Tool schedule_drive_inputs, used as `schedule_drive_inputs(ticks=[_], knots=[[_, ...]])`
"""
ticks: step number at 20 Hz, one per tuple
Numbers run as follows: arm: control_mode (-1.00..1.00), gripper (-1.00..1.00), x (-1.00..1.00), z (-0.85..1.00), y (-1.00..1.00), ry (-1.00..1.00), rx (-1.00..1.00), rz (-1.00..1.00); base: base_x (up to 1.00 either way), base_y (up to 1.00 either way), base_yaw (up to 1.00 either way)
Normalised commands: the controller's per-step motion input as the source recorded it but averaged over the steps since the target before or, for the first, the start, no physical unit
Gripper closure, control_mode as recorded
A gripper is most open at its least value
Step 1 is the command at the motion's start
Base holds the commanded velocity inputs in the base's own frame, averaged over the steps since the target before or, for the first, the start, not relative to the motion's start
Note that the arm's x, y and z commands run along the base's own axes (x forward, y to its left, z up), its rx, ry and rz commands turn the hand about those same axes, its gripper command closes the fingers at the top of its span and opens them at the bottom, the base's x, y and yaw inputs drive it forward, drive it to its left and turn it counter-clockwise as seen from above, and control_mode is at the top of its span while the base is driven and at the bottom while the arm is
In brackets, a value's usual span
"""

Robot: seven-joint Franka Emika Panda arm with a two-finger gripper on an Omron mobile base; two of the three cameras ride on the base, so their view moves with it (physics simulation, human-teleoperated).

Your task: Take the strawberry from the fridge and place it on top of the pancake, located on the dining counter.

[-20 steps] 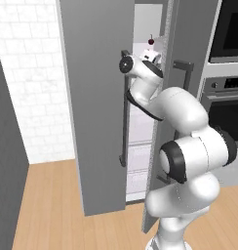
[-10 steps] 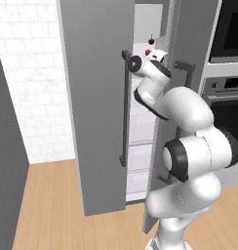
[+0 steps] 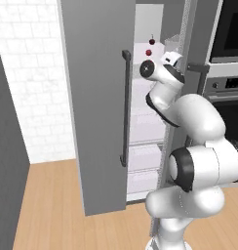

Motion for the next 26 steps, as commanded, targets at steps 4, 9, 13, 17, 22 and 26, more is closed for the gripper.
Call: schedule_drive_inputs(ticks=[4, 9, 13, 17, 22, 26], knots=[[-1.00, -1.00, -0.23, 0.03, -1.00, 0.00, 0.09, -0.05, 0.00, 0.00, 0.00], [-1.00, -1.00, -0.27, 0.08, -1.00, 0.00, 0.12, -0.05, 0.00, 0.00, 0.00], [-1.00, -1.00, -0.28, 0.04, -1.00, -0.01, 0.14, -0.05, 0.00, 0.00, 0.00], [-1.00, -1.00, -0.24, 0.03, -1.00, -0.03, 0.14, -0.04, 0.00, 0.00, 0.00], [-1.00, -1.00, -0.08, 0.04, -1.00, -0.04, 0.13, -0.02, 0.00, 0.00, 0.00], [-1.00, -1.00, 0.00, 0.05, -1.00, -0.05, 0.13, 0.00, 0.00, 0.00, 0.00]])
